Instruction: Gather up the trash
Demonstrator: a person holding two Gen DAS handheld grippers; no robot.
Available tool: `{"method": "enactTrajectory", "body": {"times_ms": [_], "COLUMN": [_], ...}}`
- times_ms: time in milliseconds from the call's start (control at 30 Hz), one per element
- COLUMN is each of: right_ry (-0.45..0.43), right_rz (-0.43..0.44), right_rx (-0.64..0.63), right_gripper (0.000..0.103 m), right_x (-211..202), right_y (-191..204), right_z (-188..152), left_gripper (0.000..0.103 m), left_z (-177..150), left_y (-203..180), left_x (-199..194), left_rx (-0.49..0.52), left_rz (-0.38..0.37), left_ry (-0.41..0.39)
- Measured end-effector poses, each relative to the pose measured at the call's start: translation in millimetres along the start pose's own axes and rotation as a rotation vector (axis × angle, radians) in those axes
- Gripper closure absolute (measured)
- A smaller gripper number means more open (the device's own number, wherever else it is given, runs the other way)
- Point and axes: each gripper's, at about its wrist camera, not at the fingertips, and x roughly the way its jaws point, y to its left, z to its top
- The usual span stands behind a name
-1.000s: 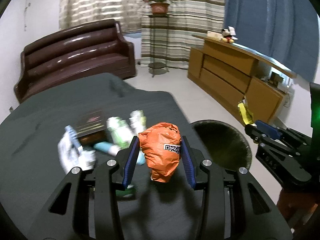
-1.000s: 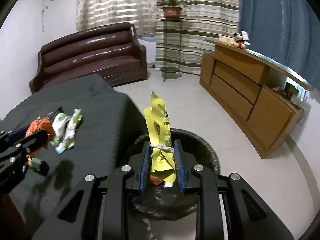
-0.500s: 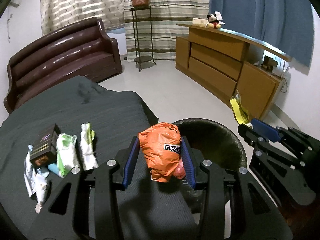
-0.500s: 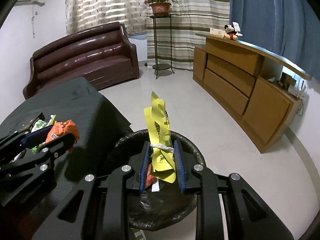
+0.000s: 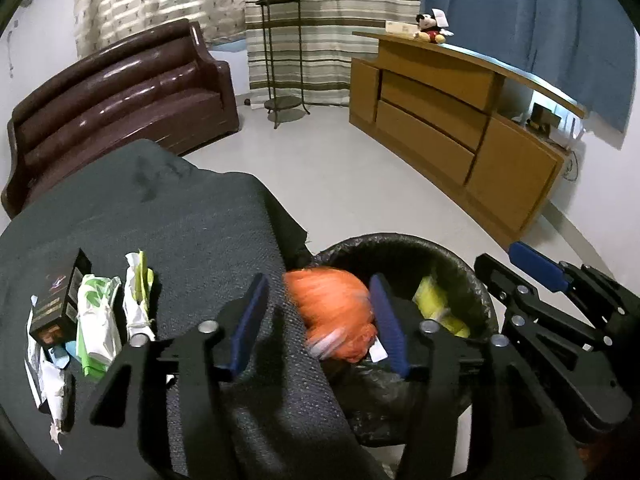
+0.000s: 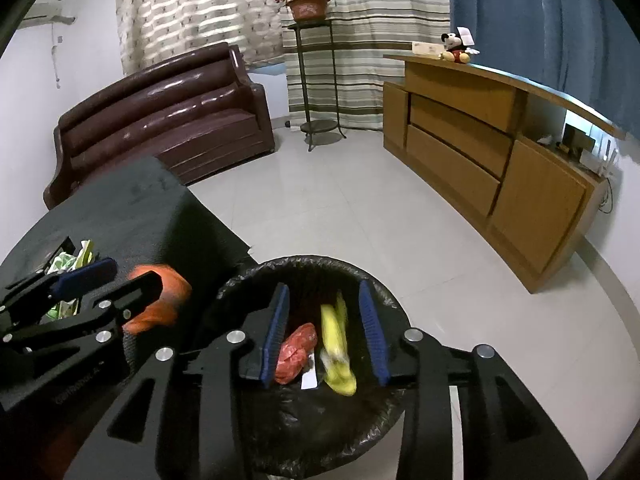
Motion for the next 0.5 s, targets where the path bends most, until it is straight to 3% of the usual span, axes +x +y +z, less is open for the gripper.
{"method": "enactTrajectory", "body": {"times_ms": [500], "right_ry": [-0.022], "right_rz": [0.029], "right_rx": [-0.018], "right_gripper": [0.061], "right_x": [-19], "right_y": [15], "right_z": [0], "left_gripper": [0.037], "left_z": [-10], "left_y": [25], "left_x": [-40], "left_rx": [-0.022], "left_rz": [0.018], "left_ry": [-0.038]}}
